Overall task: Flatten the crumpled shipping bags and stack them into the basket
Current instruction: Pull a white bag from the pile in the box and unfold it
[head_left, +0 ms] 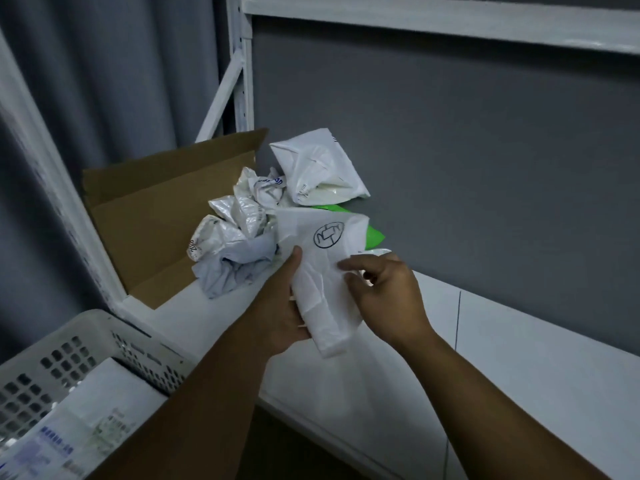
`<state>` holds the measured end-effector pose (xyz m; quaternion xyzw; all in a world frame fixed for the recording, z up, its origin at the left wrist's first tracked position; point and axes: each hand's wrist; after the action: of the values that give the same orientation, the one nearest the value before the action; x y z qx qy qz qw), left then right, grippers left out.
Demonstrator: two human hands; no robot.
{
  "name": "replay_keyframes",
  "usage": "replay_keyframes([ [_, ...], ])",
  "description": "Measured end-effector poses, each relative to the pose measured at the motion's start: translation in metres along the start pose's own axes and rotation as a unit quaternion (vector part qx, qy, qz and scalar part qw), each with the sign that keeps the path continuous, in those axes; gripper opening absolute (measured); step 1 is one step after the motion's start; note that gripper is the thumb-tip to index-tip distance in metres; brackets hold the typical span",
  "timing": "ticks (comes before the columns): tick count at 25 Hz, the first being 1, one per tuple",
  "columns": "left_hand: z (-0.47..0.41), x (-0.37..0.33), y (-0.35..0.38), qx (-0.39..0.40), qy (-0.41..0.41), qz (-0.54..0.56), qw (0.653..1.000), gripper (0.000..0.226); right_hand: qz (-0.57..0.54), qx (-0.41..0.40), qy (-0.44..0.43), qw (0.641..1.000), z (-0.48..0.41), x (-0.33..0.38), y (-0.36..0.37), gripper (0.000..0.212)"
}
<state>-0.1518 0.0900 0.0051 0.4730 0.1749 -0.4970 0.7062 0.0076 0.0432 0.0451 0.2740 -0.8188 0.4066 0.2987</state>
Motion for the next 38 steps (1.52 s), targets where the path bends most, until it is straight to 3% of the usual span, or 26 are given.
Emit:
replay_keyframes([
  [3,-0.011,0.015,0.012,0.019,-0.007,-0.008,1.000,0.063,-0.054,0.008,0.048,0.997,0.015,-0.022,-0.008,0.036],
  [7,-0.024,0.027,0.025,0.023,0.054,0.029,0.998,0.046,-0.180,0.013,0.133,0.975,0.007,-0.039,-0.013,0.008],
  [9,-0.029,0.030,0.027,0.005,0.053,0.012,0.999,0.041,-0.137,-0.026,0.177,0.974,0.000,-0.054,-0.012,0.002],
  [10,-0.031,0.031,0.027,-0.007,0.045,-0.001,0.999,0.040,-0.095,-0.028,0.194,0.976,-0.003,-0.063,-0.009,0.010],
  [13,-0.037,0.040,0.027,-0.016,0.018,-0.064,0.998,0.037,-0.044,-0.002,0.267,0.963,-0.005,-0.077,-0.005,0.066],
  [14,-0.038,0.044,0.028,-0.015,0.008,-0.088,0.996,0.037,-0.058,-0.013,0.293,0.954,-0.006,-0.079,-0.006,0.069],
  [17,-0.036,0.039,0.033,-0.048,-0.007,-0.101,0.994,0.030,-0.102,-0.040,0.325,0.939,-0.009,-0.089,-0.014,0.039],
  [20,-0.045,0.026,0.030,-0.069,0.023,-0.035,0.997,0.032,-0.178,0.037,0.330,0.926,-0.008,-0.089,-0.020,0.016],
  [24,-0.062,0.040,0.031,-0.128,0.058,-0.048,0.989,0.034,-0.194,0.084,0.337,0.917,-0.008,-0.094,-0.022,0.026],
  [27,-0.073,0.048,0.027,-0.193,0.108,-0.034,0.975,0.028,-0.215,0.035,0.362,0.906,-0.007,-0.097,-0.023,0.009],
  [31,-0.083,0.046,0.012,-0.258,0.132,0.005,0.957,0.019,-0.193,-0.075,0.388,0.898,-0.009,-0.111,-0.034,0.008],
  [33,-0.088,0.039,0.000,-0.297,0.130,-0.011,0.946,0.030,-0.196,-0.133,0.426,0.873,-0.011,-0.124,-0.041,0.011],
  [35,-0.090,0.033,-0.010,-0.325,0.131,-0.014,0.936,0.030,-0.214,-0.149,0.467,0.845,-0.011,-0.128,-0.046,0.017],
  [38,-0.083,0.032,-0.009,-0.317,0.149,-0.007,0.937,0.017,-0.204,-0.133,0.478,0.844,-0.013,-0.133,-0.051,0.020],
])
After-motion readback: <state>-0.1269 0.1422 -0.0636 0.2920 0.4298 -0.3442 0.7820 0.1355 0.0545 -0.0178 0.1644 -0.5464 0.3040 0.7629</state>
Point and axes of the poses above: each hand's wrist, its own z-axis away from the middle knuckle, its own y-axis out of the palm, x = y × z, and after that the axes turned 12 degrees about -x, right-handed
